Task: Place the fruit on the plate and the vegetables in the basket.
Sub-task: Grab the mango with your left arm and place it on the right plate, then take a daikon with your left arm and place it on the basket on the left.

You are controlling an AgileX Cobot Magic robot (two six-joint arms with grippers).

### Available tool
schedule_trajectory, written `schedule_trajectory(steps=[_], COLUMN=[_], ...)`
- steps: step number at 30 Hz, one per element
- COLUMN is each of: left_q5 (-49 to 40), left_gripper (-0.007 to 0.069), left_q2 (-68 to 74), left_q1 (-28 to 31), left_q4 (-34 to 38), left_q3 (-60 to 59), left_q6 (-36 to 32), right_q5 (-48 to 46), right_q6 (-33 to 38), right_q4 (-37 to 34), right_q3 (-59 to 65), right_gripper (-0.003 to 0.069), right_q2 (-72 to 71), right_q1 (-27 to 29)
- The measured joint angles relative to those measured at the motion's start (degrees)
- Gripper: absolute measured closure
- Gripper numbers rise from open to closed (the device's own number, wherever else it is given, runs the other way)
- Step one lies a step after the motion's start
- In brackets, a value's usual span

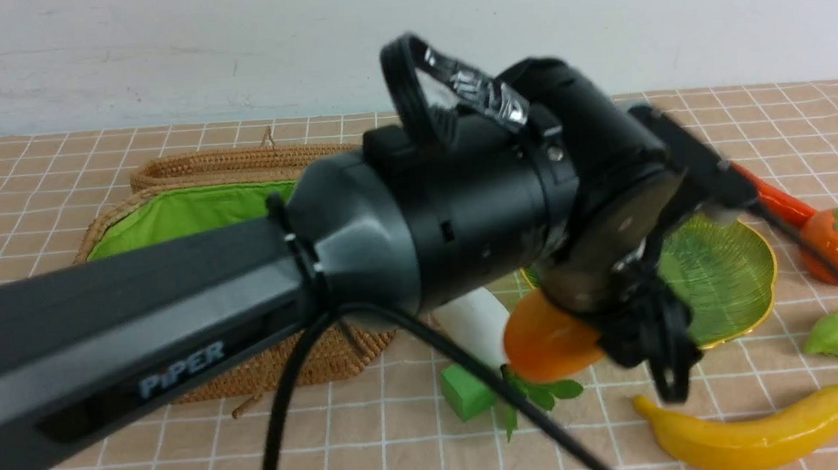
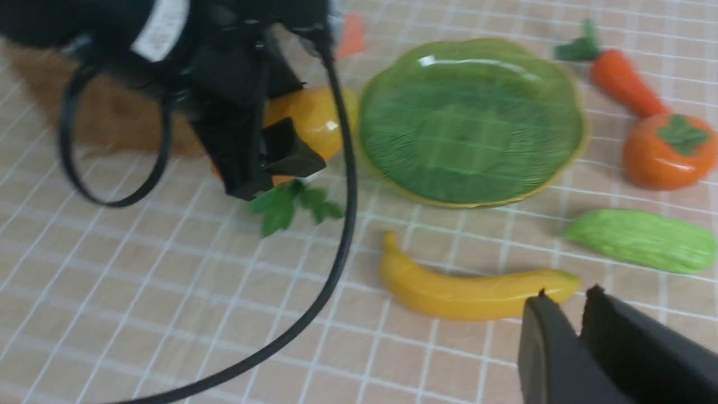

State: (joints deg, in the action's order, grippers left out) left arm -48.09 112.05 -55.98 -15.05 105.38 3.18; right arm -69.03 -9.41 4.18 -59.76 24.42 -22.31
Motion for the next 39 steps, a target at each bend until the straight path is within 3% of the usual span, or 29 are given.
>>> schedule_trajectory(steps=[6, 12, 18, 21, 23, 27, 31, 35, 36, 38, 39], left_q5=[7.9, 11.8, 15.0, 15.2, 13.6, 7.8, 0.1, -17.8, -18.4, -22.6, -22.6], left_gripper=[0.0081, 0.0081, 0.0076, 0.0036, -0.0024, -0.0036, 0.0016, 0.0179, 0.0188, 0.0308, 0.0314], left_q2=[15.4, 29.3, 33.3, 33.2, 32.0, 28.4, 24.2, 17.7, 17.4, 14.1, 13.9], left_q1=[2.7, 4.7, 5.6, 5.8, 5.9, 5.9, 5.9, 5.9, 5.9, 5.9, 5.9], left_q4=[5.5, 3.6, 2.7, 2.8, 4.8, 8.1, 10.4, 11.2, 11.1, 8.7, 8.5], left_q3=[18.8, 29.9, 30.6, 30.9, 31.1, 31.1, 31.1, 31.2, 31.2, 30.6, 30.4], left_q6=[-0.1, -3.2, -4.4, -4.5, -4.0, -3.2, -3.2, 5.3, 5.8, 10.9, 11.1], right_q5=[-0.4, -3.1, -3.6, -3.6, -3.6, -3.5, -3.5, -3.5, -3.5, -3.4, -3.4], right_q6=[-3.0, -1.0, -0.1, 0.1, 0.1, 0.1, 0.1, 0.1, 0.1, 0.1, 0.1], right_q4=[2.5, 0.5, 0.4, 0.3, 0.3, 0.1, 0.1, 0.0, 0.0, -0.1, -0.1], right_q3=[0.0, 0.0, 0.0, 0.0, 0.0, 0.0, 0.0, 0.0, 0.0, 0.0, 0.0], right_gripper=[0.055, 0.0545, 0.054, 0.054, 0.0538, 0.0536, 0.0533, 0.0533, 0.0533, 0.0533, 0.0533], right_q2=[0.0, 0.0, 0.0, 0.0, 0.0, 0.0, 0.0, 0.0, 0.0, 0.0, 0.0], right_q1=[0.0, 0.0, 0.0, 0.0, 0.0, 0.0, 0.0, 0.0, 0.0, 0.0, 0.0])
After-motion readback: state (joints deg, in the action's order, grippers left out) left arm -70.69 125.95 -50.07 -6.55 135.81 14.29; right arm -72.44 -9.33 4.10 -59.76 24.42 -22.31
